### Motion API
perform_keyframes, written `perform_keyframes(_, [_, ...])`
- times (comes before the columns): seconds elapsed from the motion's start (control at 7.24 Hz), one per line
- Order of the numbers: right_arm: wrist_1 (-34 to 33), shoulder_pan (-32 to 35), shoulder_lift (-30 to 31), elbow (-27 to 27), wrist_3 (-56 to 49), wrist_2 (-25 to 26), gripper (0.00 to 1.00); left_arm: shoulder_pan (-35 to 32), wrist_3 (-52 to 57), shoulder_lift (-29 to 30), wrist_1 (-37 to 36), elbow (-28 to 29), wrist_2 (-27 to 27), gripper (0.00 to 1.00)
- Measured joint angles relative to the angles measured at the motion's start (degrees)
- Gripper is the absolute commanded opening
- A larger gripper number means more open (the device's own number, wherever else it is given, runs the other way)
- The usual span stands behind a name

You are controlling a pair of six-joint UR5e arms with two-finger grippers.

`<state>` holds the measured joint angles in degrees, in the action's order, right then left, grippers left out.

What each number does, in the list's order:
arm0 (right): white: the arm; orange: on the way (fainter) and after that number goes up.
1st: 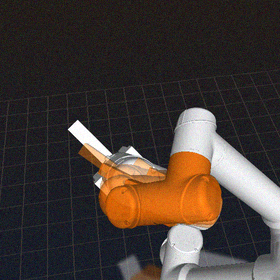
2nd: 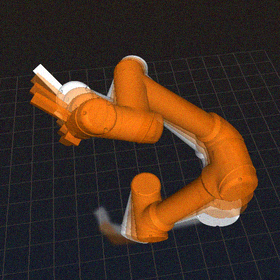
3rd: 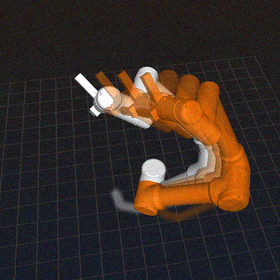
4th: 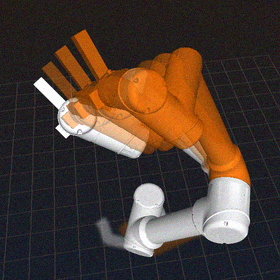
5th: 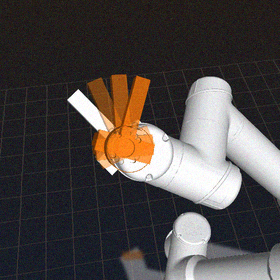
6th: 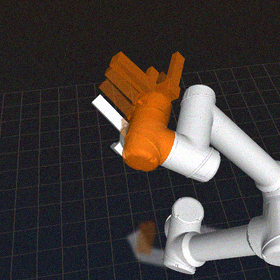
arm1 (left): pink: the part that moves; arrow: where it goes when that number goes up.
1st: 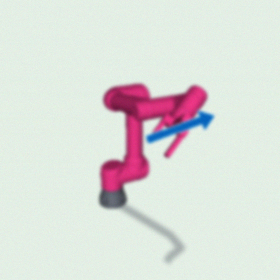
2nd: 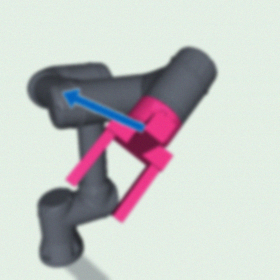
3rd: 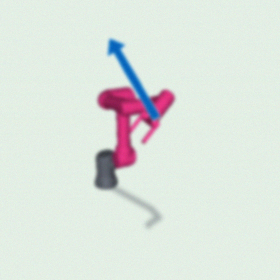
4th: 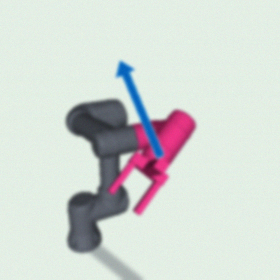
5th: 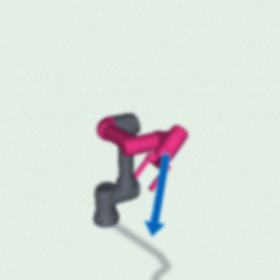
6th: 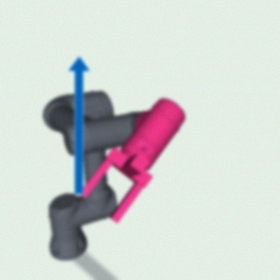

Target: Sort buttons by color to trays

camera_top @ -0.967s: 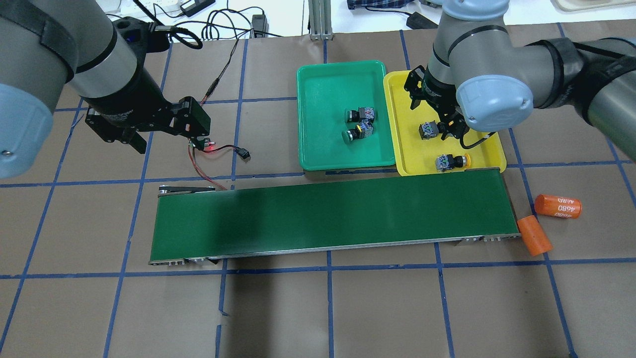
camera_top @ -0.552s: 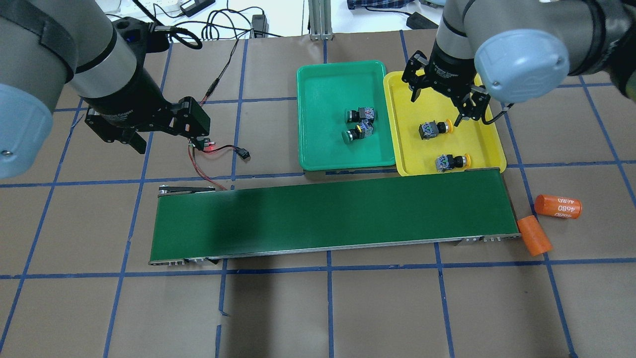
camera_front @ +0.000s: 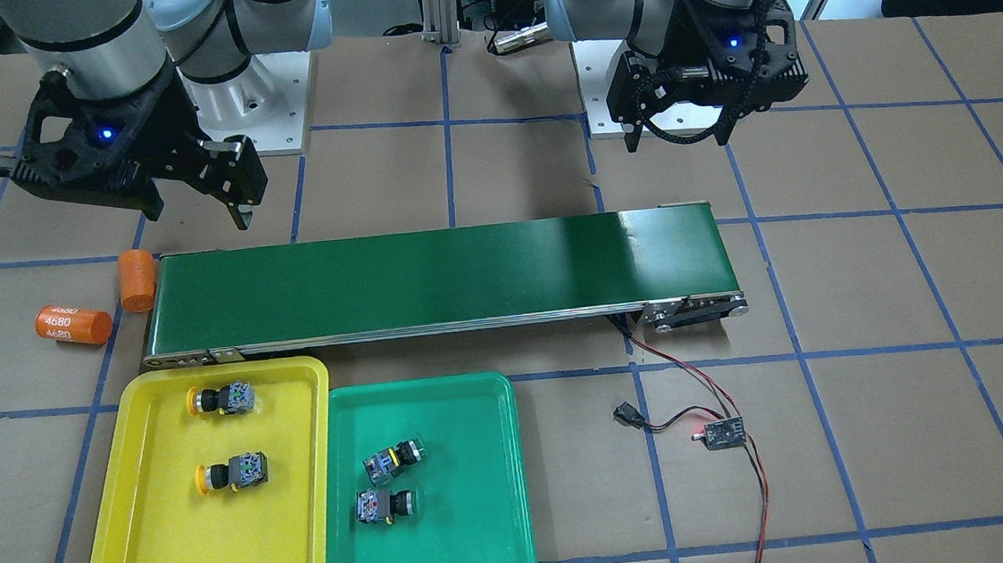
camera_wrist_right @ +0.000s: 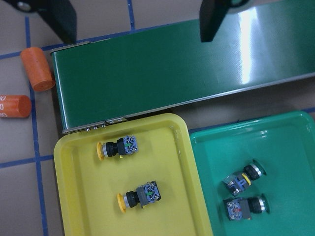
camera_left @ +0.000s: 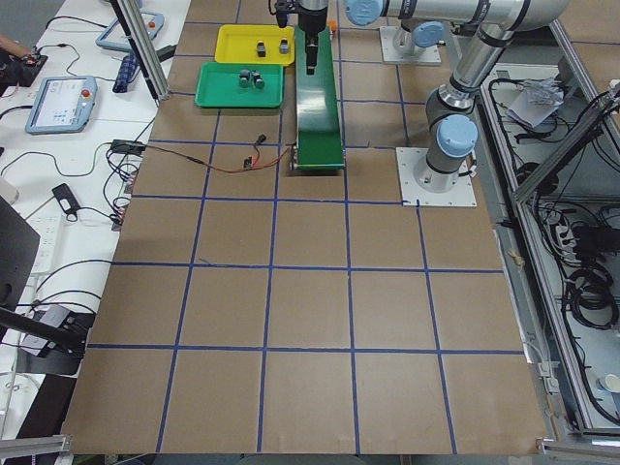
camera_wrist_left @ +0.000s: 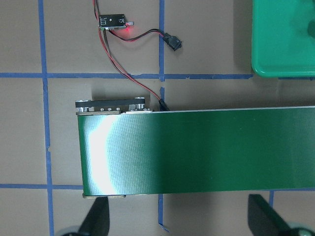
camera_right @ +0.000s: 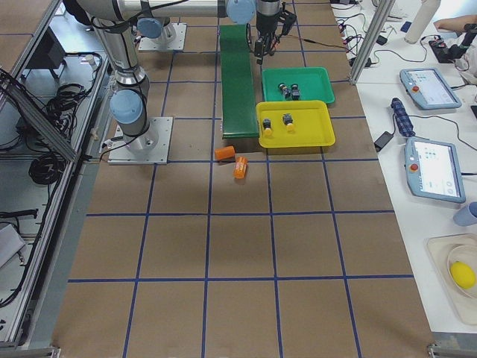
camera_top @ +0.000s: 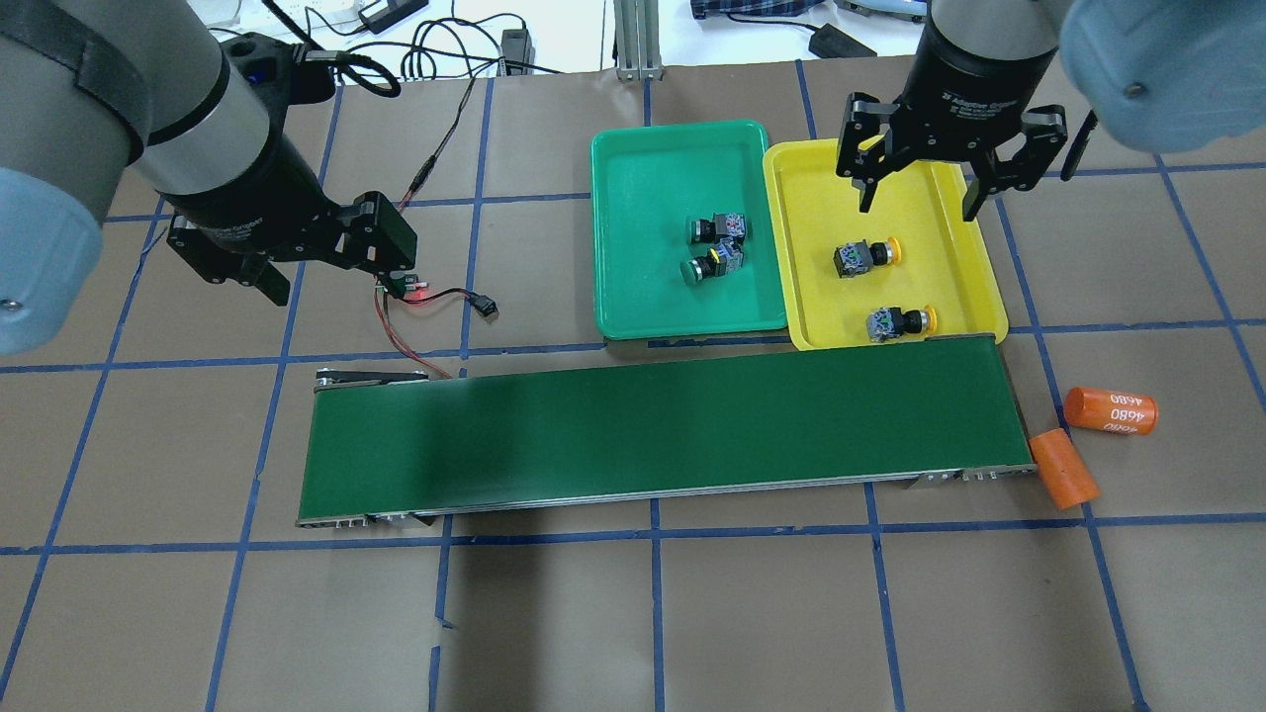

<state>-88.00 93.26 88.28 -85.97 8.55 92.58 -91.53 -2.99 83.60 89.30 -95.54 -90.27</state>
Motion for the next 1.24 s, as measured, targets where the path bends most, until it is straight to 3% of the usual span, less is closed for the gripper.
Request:
perform_keyframes(0.55, [-0.6, -0.1, 1.6, -2.0, -18.0, -0.9, 1.00, 0.0, 0.0, 0.1, 0.0, 0.0, 0.0, 1.00])
perform_keyframes(1.24, [-0.9, -2.3, 1.8, -2.6, -19.1, -3.4, 1.00, -0.1, 0.0, 0.1, 0.0, 0.0, 0.0, 1.00])
